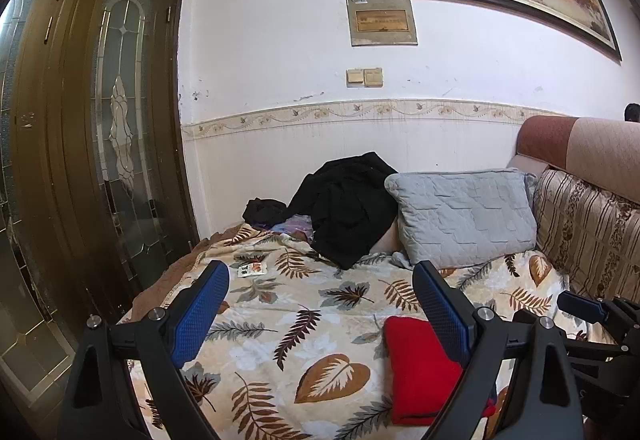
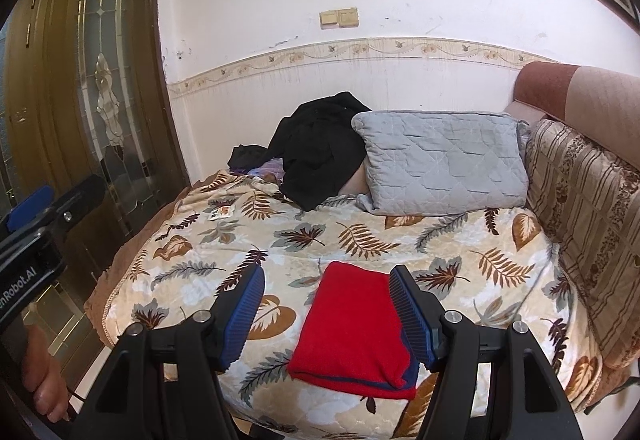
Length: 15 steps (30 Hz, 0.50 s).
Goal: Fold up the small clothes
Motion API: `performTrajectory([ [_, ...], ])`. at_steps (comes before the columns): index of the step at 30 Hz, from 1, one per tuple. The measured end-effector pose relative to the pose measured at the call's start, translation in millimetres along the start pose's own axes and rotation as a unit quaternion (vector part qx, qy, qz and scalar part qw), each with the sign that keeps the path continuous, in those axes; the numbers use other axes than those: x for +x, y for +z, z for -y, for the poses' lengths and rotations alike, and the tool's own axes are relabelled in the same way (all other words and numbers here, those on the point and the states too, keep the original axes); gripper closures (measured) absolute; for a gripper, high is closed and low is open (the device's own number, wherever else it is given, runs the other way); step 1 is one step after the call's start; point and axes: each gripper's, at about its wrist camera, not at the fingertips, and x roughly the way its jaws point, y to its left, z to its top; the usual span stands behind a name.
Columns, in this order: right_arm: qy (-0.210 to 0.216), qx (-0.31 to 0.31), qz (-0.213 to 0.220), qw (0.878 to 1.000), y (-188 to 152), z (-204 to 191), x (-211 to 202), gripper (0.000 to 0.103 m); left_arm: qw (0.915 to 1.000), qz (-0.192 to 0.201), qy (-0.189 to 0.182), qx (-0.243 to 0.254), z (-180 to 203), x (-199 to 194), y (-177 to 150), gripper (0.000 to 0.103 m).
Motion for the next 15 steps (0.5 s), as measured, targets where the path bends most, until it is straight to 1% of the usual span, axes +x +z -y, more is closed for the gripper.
performTrajectory([
  [15,-0.002,-0.001,-0.013,1.0,1.6,4.4,21.8,0.034,0.9998,-0.016,-0.007,0.003,5.1,23.0,-2.2,0.01],
])
